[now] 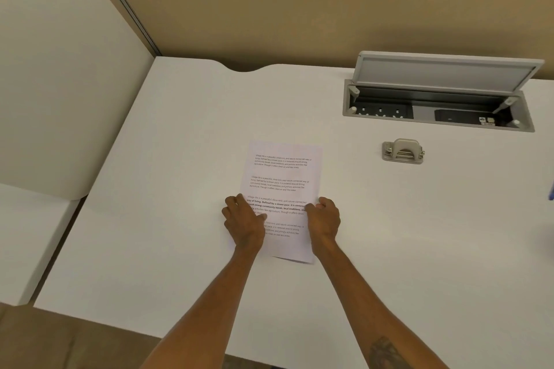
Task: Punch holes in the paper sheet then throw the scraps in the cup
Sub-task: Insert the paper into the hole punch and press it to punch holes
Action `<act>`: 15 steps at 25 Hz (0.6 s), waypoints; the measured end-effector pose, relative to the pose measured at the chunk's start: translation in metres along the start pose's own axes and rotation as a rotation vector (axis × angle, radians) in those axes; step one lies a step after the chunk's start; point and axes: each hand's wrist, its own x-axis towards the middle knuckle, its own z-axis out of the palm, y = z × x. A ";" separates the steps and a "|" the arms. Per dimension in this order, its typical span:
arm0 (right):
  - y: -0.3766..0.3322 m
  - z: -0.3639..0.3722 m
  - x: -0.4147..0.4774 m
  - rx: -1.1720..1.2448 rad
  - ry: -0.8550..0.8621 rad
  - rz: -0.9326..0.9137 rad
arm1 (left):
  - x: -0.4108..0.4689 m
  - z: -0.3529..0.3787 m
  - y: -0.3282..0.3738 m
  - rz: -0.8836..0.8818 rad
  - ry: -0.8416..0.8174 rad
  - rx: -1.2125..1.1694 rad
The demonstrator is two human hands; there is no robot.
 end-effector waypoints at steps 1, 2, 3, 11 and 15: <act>0.000 0.000 0.001 0.009 -0.022 -0.003 | 0.000 0.001 0.000 -0.001 0.002 -0.002; 0.001 0.000 0.001 0.024 -0.042 -0.011 | -0.001 0.002 -0.001 0.002 0.007 -0.008; 0.003 0.000 0.000 0.035 -0.055 -0.023 | -0.001 0.002 -0.001 0.005 0.012 -0.015; 0.022 -0.011 0.000 -0.025 -0.035 -0.121 | 0.001 0.000 -0.004 -0.002 0.001 -0.065; 0.023 -0.024 0.008 0.092 -0.095 -0.102 | 0.007 -0.009 -0.011 -0.028 0.049 -0.175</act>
